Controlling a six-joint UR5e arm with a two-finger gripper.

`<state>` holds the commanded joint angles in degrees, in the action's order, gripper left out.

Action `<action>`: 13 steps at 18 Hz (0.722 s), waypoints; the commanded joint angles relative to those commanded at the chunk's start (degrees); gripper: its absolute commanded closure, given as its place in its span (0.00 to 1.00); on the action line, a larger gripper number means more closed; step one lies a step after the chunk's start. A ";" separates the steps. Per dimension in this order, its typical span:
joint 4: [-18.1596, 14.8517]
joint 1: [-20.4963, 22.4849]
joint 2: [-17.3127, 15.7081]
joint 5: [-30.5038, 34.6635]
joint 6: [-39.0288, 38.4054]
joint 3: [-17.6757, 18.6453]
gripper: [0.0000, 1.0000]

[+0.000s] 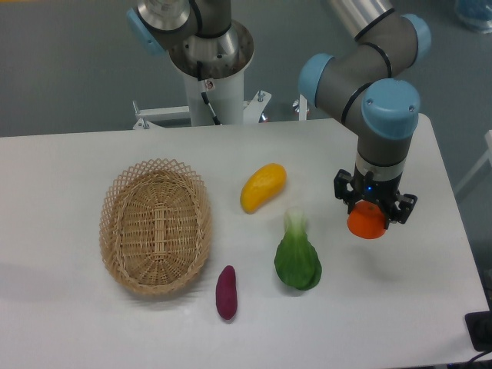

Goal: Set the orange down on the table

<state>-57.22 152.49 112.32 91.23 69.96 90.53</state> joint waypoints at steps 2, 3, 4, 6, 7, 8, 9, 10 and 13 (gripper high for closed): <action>0.00 0.00 0.00 -0.09 0.00 -0.09 0.40; 0.00 0.00 0.00 -0.09 -0.09 -0.09 0.40; 0.00 0.00 0.09 -0.09 -0.09 -0.09 0.39; -0.26 0.00 0.09 -0.09 -0.26 -0.35 0.39; -0.18 0.00 0.09 0.00 -0.35 -0.18 0.39; -0.09 0.00 0.17 0.00 -0.27 0.00 0.38; 0.00 0.00 0.18 -0.09 -0.18 0.09 0.38; 0.09 0.00 0.26 -0.17 -0.35 0.52 0.38; 0.44 0.61 -0.17 -0.96 -0.62 2.11 0.39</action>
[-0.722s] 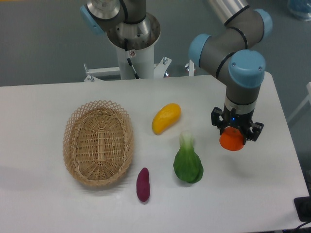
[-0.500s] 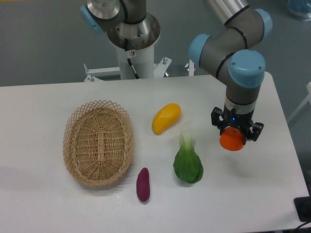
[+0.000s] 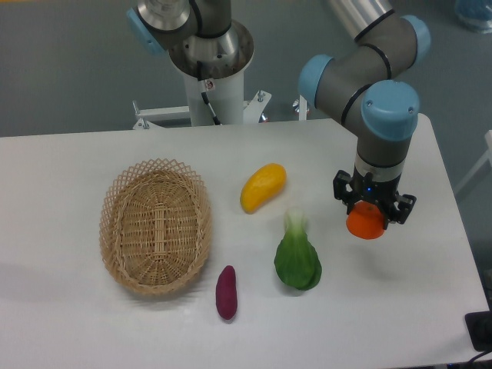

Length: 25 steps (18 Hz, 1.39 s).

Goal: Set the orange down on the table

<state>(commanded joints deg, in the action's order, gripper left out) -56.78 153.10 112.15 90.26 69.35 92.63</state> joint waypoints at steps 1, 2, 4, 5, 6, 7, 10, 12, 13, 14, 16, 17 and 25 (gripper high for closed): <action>0.00 0.00 0.09 -0.09 0.00 0.18 0.39; 0.00 0.00 0.17 -0.09 -0.09 0.61 0.39; 0.09 0.00 0.17 0.00 -0.70 1.58 0.39; 0.35 -0.08 0.35 0.09 -0.79 2.19 0.39; 1.31 -0.09 0.26 0.09 -0.70 3.50 0.39; 3.32 0.00 0.18 0.26 0.08 5.00 0.38; 5.80 0.35 -0.26 0.88 3.06 7.82 0.36; 5.89 0.79 -1.05 2.10 9.90 10.97 0.36; 5.89 0.88 -1.32 2.54 10.45 11.77 0.36; 5.89 0.79 -1.41 3.33 10.72 12.13 0.32; 5.89 0.71 -1.41 3.95 10.72 12.31 0.19; 5.89 0.62 -1.41 4.04 10.72 12.31 0.03; 6.50 1.06 -1.67 3.78 9.85 11.00 0.00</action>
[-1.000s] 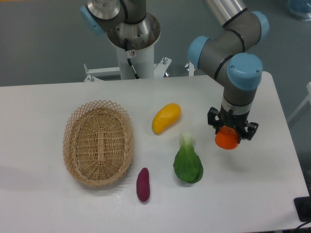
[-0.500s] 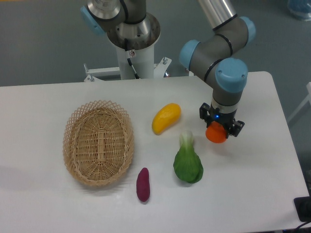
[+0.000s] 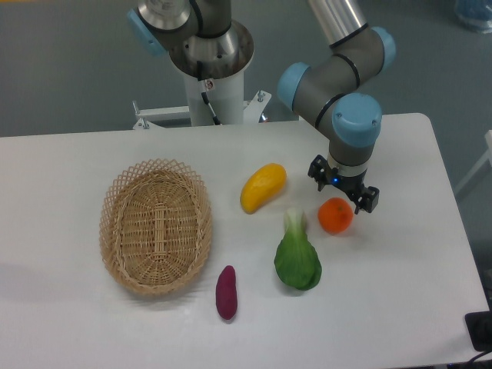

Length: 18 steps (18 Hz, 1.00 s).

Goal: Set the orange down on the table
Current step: 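Open the gripper, release the orange and lift away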

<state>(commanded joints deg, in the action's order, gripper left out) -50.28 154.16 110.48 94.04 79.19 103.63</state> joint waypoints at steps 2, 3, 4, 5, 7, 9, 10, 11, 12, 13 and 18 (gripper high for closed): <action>-0.09 0.09 0.17 0.00 0.00 -1.50 0.00; 0.09 0.09 0.18 0.00 0.26 -1.68 0.00; 0.09 0.09 0.26 -0.09 0.09 -2.12 0.00; 0.09 0.09 0.70 -0.17 0.17 -3.60 0.00; 0.00 0.17 0.88 -0.61 0.17 -5.19 0.00; -0.35 0.09 2.02 -0.97 0.17 -7.83 0.00; -0.44 0.17 2.20 -0.97 0.17 -8.44 0.00; -0.70 0.09 2.37 -0.97 0.17 -9.06 0.00; -0.70 0.09 2.63 -0.97 0.09 -9.41 0.00; -0.70 0.09 2.72 -1.31 0.09 -9.50 0.00; -0.88 0.17 2.99 -2.55 -0.52 -10.82 0.00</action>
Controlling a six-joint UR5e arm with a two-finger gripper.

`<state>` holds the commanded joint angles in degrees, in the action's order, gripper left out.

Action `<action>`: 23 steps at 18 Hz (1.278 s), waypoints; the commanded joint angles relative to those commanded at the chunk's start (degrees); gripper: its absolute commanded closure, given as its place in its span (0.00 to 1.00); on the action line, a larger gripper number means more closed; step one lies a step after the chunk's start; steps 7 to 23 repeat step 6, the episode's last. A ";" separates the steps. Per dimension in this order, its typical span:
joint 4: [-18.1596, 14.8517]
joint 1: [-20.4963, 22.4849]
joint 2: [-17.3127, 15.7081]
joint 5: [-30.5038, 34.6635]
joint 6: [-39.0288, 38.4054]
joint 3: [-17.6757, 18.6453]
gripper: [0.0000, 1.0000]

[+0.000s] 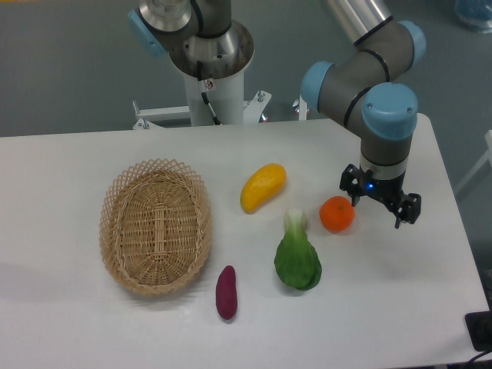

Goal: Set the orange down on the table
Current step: 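Open the gripper, release the orange and lift away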

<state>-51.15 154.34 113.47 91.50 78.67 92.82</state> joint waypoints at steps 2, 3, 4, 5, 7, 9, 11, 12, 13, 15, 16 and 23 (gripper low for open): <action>-0.96 0.00 0.44 0.17 -0.97 -1.23 0.00; -2.01 -0.09 0.61 0.17 -1.06 -1.84 0.00; -2.72 -0.09 0.79 0.17 -1.06 -2.37 0.00; -2.99 -0.09 0.79 0.17 -1.06 -2.55 0.00; -3.16 -0.09 0.79 0.26 -1.06 -2.47 0.00; -3.16 -0.09 0.79 0.26 -1.06 -2.47 0.00; -3.16 -0.09 0.79 0.26 -1.06 -2.47 0.00; -3.16 -0.09 0.79 0.26 -1.06 -2.47 0.00; -3.16 -0.09 0.79 0.26 -1.06 -2.47 0.00; -3.16 -0.09 0.79 0.26 -1.06 -2.47 0.00; -3.16 -0.09 0.79 0.26 -1.06 -2.47 0.00; -3.16 -0.09 0.79 0.26 -1.06 -2.47 0.00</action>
